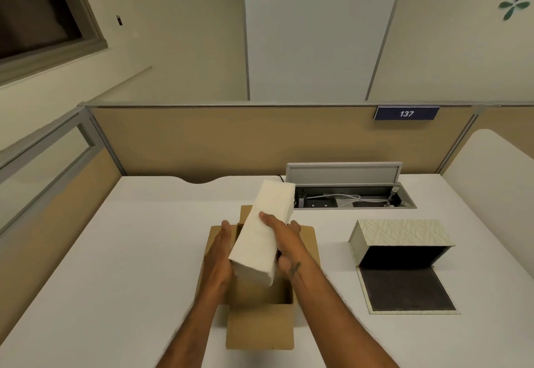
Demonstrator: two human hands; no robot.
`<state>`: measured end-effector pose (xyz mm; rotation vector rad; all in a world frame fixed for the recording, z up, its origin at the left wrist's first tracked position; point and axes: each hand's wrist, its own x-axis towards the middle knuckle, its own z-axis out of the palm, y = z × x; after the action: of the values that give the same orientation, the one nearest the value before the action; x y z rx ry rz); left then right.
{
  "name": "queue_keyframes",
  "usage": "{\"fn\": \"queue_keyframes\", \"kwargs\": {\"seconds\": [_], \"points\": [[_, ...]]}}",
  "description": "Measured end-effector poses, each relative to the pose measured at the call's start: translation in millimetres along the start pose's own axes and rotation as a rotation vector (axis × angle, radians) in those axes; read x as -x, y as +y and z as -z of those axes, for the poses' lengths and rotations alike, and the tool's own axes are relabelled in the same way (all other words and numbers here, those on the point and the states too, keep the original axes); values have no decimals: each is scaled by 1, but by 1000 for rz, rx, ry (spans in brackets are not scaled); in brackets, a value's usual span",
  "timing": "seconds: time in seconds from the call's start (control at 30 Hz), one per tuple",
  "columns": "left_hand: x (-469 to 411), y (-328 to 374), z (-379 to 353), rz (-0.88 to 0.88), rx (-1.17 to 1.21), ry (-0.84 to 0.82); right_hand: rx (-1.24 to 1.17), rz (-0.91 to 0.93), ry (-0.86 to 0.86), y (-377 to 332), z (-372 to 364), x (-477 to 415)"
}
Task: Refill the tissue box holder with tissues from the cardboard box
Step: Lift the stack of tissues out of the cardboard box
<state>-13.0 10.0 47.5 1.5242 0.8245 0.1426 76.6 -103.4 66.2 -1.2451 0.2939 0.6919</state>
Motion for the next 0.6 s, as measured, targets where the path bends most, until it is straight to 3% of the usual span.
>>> {"fn": "queue_keyframes", "kwargs": {"seconds": [0.07,0.27,0.6], "points": [[22,18,-10,18,256,-46,-40,22,14,-15,2,10],[64,28,-48,49,583,-150,-213,111,96,-47,30,35],[132,45,-150,53,527,-187,-315,203,253,-72,119,81]]}}
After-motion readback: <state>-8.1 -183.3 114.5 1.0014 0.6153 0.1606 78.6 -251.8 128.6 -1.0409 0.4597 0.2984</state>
